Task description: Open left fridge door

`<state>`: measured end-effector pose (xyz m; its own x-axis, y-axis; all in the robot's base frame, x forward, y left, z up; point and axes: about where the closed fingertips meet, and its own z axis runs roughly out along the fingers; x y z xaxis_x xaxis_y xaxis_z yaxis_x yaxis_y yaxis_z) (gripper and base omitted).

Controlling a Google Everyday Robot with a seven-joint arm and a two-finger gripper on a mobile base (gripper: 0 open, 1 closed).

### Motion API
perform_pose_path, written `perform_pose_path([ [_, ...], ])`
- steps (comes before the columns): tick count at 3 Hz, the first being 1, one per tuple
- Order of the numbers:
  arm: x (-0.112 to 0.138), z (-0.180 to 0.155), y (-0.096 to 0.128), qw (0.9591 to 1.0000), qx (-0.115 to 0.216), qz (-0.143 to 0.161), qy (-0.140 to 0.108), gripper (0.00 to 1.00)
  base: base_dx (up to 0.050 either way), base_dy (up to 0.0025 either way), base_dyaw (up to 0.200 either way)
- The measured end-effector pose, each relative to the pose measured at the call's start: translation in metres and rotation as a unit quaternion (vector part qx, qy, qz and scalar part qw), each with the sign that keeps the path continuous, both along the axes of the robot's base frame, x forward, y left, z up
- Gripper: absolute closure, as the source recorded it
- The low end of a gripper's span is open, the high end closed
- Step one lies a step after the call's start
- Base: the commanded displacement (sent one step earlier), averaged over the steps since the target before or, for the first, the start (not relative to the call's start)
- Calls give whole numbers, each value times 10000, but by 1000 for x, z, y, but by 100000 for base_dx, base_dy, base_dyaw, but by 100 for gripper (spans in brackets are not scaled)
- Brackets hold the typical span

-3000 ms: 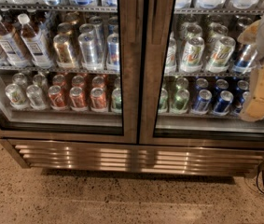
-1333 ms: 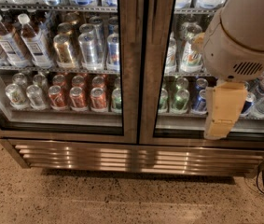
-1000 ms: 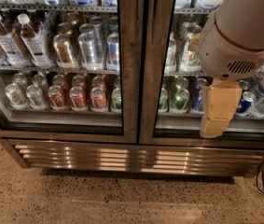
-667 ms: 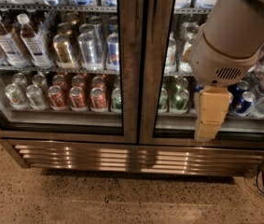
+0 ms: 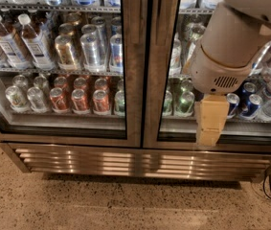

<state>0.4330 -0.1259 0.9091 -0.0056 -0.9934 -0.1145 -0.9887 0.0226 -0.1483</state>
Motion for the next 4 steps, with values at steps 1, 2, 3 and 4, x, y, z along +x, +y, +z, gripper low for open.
perform_pose_path([
  [1, 1, 1, -1, 9986, 474, 243, 17, 0, 0, 0, 0],
  [2, 16, -9, -25, 9869, 1557, 426, 44, 0, 0, 0, 0],
  [3, 12, -14, -29, 9584, 2651, 1042, 184, 0, 0, 0, 0],
  [4, 11, -7, -16, 9432, 3013, 1398, 78, 0, 0, 0, 0],
])
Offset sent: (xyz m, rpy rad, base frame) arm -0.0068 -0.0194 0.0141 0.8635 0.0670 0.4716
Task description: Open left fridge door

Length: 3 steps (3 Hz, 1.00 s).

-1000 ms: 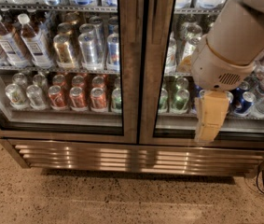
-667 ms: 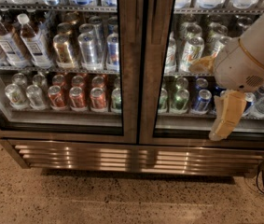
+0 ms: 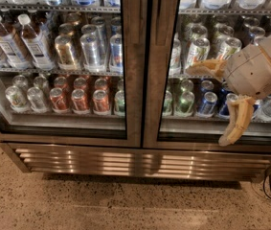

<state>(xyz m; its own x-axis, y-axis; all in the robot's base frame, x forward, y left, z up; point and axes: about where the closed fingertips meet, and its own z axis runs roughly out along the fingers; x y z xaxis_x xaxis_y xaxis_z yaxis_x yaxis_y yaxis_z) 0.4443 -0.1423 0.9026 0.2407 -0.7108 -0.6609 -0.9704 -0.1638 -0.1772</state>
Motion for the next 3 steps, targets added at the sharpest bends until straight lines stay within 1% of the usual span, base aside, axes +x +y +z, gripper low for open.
perform_pose_path([
  [1, 0, 0, 0, 10000, -1, 3, -1, 0, 0, 0, 0],
  [2, -4, 1, 19, 9995, -66, 303, -71, 0, 0, 0, 0],
  [3, -15, -1, 49, 9965, -334, 731, -212, 0, 0, 0, 0],
])
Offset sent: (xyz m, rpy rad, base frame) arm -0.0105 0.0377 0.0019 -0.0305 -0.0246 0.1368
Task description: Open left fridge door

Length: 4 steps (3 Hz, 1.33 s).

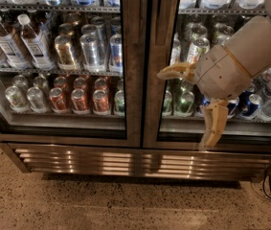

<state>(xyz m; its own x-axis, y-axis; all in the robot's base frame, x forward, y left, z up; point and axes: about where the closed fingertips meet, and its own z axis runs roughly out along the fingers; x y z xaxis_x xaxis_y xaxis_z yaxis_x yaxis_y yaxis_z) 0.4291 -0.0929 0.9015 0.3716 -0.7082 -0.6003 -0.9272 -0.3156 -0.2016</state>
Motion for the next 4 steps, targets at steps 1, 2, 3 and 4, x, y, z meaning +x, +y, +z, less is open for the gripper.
perform_pose_path([
  [1, -9, -4, 21, 9992, -229, 318, -95, 0, 0, 0, 0],
  [2, -9, -4, 21, 9992, -229, 318, -95, 0, 0, 0, 0],
  [3, -8, -6, 22, 9976, 348, 599, 15, 0, 0, 0, 0],
  [4, -5, -11, 20, 9831, 1509, 1010, 225, 0, 0, 0, 0],
])
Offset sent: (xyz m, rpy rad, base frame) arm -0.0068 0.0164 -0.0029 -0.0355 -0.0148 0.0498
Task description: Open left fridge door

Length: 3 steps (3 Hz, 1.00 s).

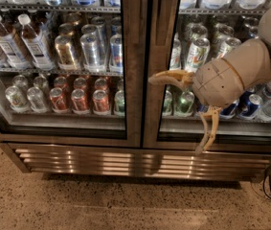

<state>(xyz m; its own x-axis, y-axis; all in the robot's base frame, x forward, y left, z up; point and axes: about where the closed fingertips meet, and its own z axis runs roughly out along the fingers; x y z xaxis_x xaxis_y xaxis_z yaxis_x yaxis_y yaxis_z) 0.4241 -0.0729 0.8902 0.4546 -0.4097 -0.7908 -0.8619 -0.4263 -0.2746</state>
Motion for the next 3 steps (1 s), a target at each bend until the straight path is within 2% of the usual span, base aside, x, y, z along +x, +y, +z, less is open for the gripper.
perform_pose_path([
  [1, 3, -3, 4, 9998, 162, 7, 74, 0, 0, 0, 0],
  [2, 3, -3, 4, 9998, 162, 7, 74, 0, 0, 0, 0],
  [3, 13, -1, 4, 9995, 250, -154, 132, 0, 0, 0, 0],
])
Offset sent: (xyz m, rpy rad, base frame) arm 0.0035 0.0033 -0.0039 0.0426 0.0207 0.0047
